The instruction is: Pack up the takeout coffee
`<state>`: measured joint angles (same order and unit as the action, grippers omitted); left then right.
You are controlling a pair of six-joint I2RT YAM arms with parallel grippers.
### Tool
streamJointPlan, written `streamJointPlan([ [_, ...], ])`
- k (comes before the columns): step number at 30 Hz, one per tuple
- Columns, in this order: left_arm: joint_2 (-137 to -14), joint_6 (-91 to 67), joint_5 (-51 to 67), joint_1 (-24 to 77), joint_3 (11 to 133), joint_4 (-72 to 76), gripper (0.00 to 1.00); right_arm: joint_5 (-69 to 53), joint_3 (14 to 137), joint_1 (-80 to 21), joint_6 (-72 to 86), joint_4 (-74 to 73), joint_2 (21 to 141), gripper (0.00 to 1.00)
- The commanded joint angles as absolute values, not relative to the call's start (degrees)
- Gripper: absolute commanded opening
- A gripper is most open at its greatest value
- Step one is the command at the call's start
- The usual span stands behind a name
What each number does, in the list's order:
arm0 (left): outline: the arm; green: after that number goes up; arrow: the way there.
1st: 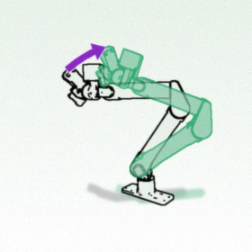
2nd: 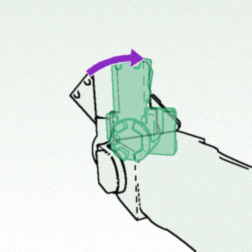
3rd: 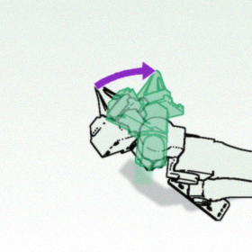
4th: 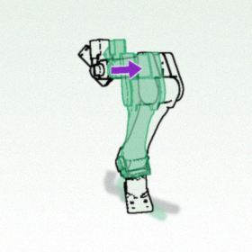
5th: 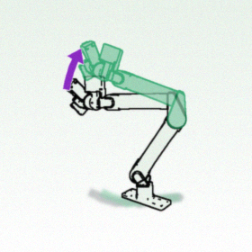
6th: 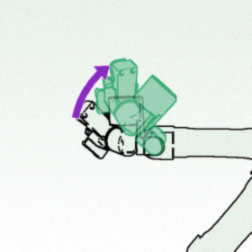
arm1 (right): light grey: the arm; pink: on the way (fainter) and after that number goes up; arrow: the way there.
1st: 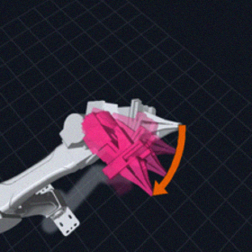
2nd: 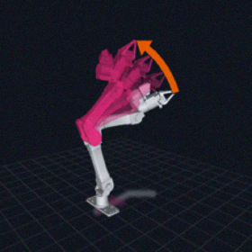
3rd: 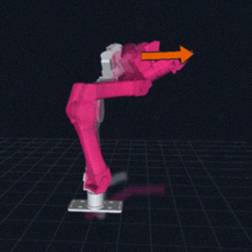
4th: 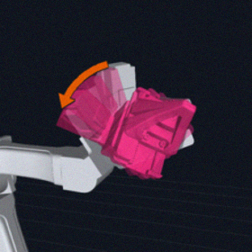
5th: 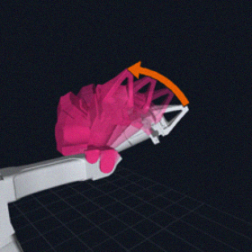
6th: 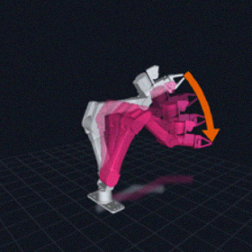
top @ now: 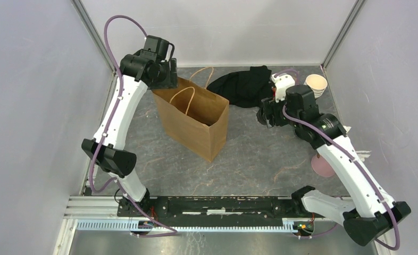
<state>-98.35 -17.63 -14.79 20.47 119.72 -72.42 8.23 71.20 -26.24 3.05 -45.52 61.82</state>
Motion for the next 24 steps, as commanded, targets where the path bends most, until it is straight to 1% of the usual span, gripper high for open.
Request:
streamJointPlan([
  [1, -98.54, -14.33, -13.13, 20.39, 118.18, -70.00, 0.71, 8.47, 73.67, -26.52, 1.93, -43.34, 59.27, 0.00],
  [4, -99.06, -14.24, -13.46, 20.39, 117.74, -68.79, 0.63, 5.06, 73.34, -26.53, 0.56, -41.84, 58.84, 0.00],
  [8, -99.96, -14.19, -13.67, 20.36, 118.38, -67.79, 0.50, 3.47, 72.84, -26.50, 0.47, -39.66, 57.49, 0.00],
  [11, -100.32, -13.92, -13.96, 20.32, 119.27, -67.90, 0.45, 3.41, 73.66, -26.47, -1.16, -38.91, 57.02, 0.00],
  [13, -100.36, -13.74, -14.25, 20.36, 119.67, -68.28, 0.46, 3.59, 74.38, -26.53, -1.58, -39.00, 57.12, 0.00],
  [14, -100.37, -13.59, -14.50, 20.30, 119.84, -68.55, 0.48, 3.71, 74.68, -26.50, -1.73, -39.11, 57.34, 0.00],
  [17, -100.24, -14.01, -16.25, 20.28, 119.93, -69.96, 0.59, 3.70, 74.95, -26.50, -1.80, -39.54, 58.15, 0.00],
  [19, -99.91, -14.50, -16.15, 20.07, 119.89, -70.06, 0.63, 3.36, 74.88, -26.46, -1.61, -39.42, 58.64, 0.00],
  [21, -99.80, -14.27, -14.15, 19.75, 119.71, -69.16, 0.65, 2.70, 74.93, -26.45, -1.38, -39.24, 59.13, 0.00],
  [24, -100.53, -14.55, -12.00, 19.34, 120.44, -68.99, 0.61, 1.39, 75.33, -26.52, -1.43, -38.87, 60.13, 0.00],
])
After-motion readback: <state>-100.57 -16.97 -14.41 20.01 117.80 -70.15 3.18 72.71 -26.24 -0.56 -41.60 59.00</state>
